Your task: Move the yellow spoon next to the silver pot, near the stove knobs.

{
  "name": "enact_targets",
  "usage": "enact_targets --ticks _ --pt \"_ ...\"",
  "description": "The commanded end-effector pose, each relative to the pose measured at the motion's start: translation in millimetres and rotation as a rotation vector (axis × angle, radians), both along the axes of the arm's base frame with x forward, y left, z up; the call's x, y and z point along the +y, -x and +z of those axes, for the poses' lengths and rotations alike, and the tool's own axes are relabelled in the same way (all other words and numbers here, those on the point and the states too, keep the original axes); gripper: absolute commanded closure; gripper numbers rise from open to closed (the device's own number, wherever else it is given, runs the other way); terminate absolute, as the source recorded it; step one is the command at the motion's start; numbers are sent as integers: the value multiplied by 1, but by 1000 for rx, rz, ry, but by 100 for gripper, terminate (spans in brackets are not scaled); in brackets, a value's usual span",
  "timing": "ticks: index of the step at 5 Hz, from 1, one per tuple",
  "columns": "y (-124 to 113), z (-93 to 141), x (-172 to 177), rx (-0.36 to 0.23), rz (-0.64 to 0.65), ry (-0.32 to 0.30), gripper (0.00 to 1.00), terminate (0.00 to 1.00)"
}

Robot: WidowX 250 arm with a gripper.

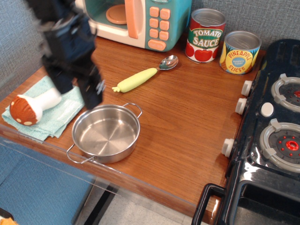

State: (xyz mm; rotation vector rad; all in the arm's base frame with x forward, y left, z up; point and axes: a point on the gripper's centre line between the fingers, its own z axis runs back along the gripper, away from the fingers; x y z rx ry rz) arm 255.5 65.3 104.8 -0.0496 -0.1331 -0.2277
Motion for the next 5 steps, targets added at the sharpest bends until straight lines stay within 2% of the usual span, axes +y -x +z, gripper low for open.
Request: enact_targets --ticks 1,2,3,4,5 --pt "-87 -4 9 -50 -29 -27 0 0" --pt "-118 -32 13 -33 -81 -22 0 0" --pt "-138 -58 12 -4 -101 -28 0 0" --pt "-149 -76 6 23 -131 -25 0 0" --pt "-150 -81 2 26 -145 -30 0 0"
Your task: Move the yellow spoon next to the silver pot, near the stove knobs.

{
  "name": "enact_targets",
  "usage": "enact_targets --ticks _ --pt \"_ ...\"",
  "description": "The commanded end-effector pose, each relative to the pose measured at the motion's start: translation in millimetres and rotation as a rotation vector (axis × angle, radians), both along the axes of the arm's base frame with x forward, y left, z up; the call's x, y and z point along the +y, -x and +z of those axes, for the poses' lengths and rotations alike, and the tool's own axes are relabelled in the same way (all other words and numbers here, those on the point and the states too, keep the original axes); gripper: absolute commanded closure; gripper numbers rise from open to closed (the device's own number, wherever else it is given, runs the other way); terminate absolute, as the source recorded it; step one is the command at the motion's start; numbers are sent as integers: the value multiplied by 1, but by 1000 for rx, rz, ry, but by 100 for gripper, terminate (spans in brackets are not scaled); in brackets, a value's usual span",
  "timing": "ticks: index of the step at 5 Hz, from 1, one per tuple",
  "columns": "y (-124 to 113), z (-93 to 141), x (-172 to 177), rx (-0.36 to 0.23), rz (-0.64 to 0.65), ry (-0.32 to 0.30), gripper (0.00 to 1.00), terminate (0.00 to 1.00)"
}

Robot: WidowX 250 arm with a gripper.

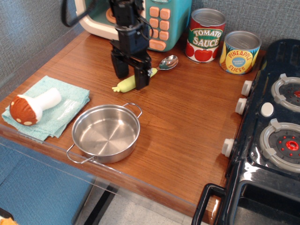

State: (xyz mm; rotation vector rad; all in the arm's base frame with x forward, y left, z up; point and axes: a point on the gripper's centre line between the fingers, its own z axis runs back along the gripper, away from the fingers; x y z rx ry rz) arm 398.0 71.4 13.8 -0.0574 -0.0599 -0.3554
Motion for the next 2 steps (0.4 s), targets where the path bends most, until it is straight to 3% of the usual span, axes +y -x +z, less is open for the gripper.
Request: enact_targets --ticks 1,2 --pt "-5 10 -4 -37 -16 -25 100 0" --pt "-2 11 -1 -32 -5 -27 100 0"
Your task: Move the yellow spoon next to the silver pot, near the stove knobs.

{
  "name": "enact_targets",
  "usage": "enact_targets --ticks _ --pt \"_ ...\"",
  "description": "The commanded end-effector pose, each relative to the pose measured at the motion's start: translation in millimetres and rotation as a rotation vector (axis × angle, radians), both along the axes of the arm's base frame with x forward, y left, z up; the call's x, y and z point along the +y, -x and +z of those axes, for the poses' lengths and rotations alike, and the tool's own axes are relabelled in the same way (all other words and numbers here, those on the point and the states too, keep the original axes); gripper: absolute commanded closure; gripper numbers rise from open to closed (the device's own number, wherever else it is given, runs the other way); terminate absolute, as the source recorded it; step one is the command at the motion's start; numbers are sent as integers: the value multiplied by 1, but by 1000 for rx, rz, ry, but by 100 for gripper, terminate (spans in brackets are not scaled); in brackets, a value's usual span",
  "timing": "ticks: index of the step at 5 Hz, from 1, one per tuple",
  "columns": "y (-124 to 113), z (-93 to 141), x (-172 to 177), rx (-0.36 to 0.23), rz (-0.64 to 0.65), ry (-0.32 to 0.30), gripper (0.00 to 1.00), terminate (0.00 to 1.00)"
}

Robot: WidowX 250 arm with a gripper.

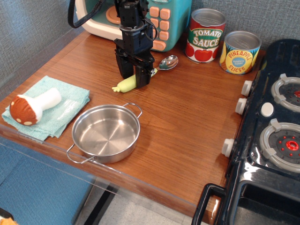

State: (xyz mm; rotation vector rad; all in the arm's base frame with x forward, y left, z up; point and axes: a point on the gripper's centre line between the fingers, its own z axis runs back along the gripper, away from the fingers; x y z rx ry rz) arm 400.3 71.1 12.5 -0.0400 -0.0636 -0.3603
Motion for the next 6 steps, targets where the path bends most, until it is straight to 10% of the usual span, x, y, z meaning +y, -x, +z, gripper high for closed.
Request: enact_targets --ticks 1,4,6 --pt "4 22 4 -37 3 -16 100 0" --pt "31 88 -1 -69 131 -3 100 0" --pt "42 87 -89 -55 218 16 100 0"
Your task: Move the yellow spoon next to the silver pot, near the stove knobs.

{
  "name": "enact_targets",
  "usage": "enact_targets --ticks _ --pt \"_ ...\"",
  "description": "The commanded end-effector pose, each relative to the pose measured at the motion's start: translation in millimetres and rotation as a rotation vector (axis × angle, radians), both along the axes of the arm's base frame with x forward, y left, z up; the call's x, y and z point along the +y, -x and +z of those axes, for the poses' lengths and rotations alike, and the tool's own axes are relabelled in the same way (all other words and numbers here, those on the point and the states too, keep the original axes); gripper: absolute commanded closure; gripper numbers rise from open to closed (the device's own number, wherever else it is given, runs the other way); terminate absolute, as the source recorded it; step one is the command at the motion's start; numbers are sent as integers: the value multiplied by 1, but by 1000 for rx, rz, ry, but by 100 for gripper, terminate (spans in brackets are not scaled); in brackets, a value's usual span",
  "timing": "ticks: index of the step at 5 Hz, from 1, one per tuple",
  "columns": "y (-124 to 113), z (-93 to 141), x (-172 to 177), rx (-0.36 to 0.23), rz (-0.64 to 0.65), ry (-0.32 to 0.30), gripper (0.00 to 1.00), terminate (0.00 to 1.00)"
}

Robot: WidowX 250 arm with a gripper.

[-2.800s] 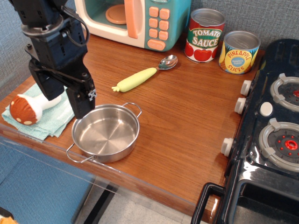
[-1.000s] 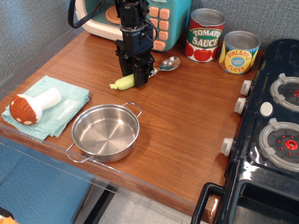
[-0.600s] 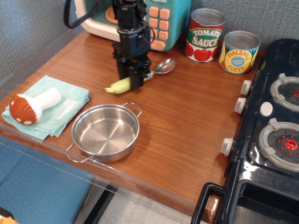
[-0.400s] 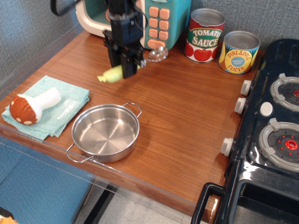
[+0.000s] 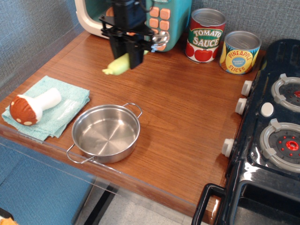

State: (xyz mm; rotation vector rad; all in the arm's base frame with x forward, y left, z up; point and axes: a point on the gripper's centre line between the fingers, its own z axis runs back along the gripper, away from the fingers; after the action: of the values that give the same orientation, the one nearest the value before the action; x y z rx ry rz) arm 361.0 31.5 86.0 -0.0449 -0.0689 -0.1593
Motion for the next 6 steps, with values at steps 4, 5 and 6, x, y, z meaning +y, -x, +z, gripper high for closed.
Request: enact_targets --ticks 4,5,6 --pt "15 -66 -107 -67 200 -166 100 0" --pt "20 -75 -105 -51 194 -169 100 0" --pt "21 -63 -105 -96 143 -118 0 0"
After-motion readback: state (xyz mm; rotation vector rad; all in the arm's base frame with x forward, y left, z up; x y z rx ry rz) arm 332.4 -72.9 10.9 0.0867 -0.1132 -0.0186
